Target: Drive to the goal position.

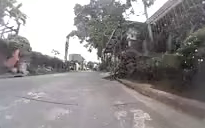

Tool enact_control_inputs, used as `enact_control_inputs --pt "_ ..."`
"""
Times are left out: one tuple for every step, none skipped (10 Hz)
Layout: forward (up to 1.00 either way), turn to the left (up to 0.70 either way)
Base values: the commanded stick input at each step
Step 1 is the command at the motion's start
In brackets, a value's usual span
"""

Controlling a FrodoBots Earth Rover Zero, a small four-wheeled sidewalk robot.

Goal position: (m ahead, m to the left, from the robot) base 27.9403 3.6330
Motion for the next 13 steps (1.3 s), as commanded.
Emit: enact_control_inputs --pt "1.00 0.01" --pt "1.00 0.14" --pt "1.00 0.40" --pt "1.00 0.31" --pt "1.00 0.03" --pt "1.00 0.01" --pt "1.00 0.00" --pt "1.00 0.00" --pt "1.00 0.00" --pt "1.00 0.00" --pt "1.00 0.00" --pt "1.00 0.00" --pt "1.00 0.00"
